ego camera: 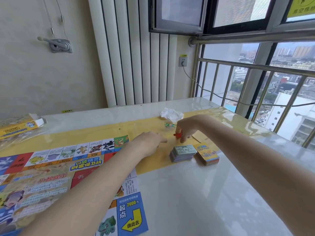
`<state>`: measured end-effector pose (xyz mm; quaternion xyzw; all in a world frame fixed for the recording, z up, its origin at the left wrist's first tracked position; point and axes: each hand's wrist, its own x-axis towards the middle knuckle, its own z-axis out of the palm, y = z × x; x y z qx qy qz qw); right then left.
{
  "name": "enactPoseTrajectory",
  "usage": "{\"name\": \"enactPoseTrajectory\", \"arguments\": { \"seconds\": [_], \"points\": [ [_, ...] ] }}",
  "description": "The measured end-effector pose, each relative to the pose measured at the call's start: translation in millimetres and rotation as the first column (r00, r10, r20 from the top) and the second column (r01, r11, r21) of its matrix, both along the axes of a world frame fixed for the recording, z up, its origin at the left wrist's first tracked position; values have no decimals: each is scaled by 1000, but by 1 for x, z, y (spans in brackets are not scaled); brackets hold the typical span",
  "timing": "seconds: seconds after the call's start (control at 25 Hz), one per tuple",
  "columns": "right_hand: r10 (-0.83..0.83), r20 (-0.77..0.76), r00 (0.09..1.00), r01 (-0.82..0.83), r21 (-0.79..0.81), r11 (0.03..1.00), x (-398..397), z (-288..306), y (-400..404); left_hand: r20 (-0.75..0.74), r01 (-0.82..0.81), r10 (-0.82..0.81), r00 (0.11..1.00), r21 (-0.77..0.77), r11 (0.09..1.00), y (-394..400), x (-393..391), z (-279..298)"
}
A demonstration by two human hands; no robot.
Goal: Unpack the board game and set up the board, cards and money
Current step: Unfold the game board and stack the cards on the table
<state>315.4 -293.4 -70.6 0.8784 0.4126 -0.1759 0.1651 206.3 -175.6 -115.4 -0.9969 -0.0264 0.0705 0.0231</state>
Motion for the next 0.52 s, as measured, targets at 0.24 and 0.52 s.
{"name": "enactPoseTrajectory", "arguments": {
  "seconds": [0.24,0.52],
  "points": [
    [-65,-194,979,98,167,981,15,-1,-7,-19,30,-30,999,33,999,-1,0,3],
    [-47,-142,989,68,141,988,16,-1,2,-27,27,-25,999,50,998,-4,-2,7]
  ]
}}
